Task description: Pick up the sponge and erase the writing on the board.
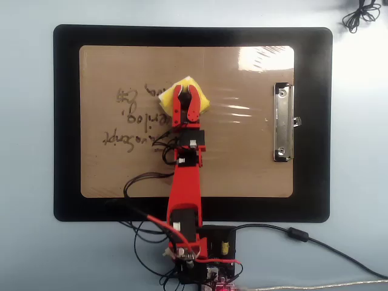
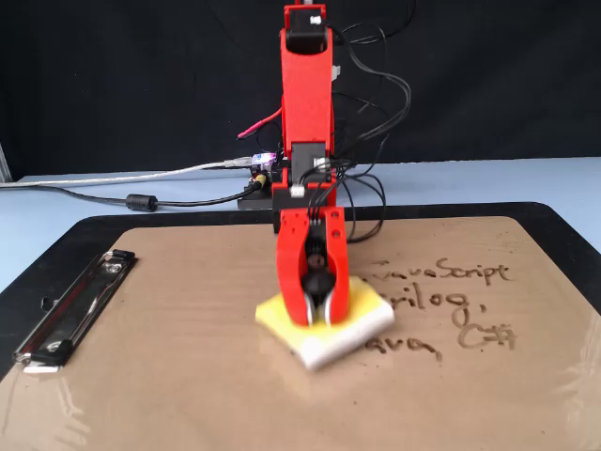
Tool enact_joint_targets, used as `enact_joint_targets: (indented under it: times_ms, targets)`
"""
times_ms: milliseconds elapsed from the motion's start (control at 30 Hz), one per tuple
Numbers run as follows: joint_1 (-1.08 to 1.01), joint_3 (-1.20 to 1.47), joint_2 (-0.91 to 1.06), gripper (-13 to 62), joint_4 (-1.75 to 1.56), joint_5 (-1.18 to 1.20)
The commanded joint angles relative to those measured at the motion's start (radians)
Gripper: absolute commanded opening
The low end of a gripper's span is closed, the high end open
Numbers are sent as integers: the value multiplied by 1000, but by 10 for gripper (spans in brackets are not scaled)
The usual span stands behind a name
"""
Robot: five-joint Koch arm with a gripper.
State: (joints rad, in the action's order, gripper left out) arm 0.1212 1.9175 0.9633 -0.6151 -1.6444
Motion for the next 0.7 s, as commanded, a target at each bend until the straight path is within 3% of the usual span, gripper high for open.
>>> enact_joint_targets:
  times_ms: [0,33,100,267,333,400,533,600,667]
  targets:
    - [17,-190,-224,-79,-31,-48]
    - [20,-298,-321,-79,-32,-46]
    - [18,-334,-325,-79,-34,-46]
    - [20,129,29,-79,-92,-46]
    - [23,184,89,-79,-94,-46]
    - [28,107,-2,-79,-97,-46]
    - [29,-310,-339,-79,-86,-40]
    - [29,-272,-276,-79,-86,-40]
    - [37,-72,-137,-79,-92,-41]
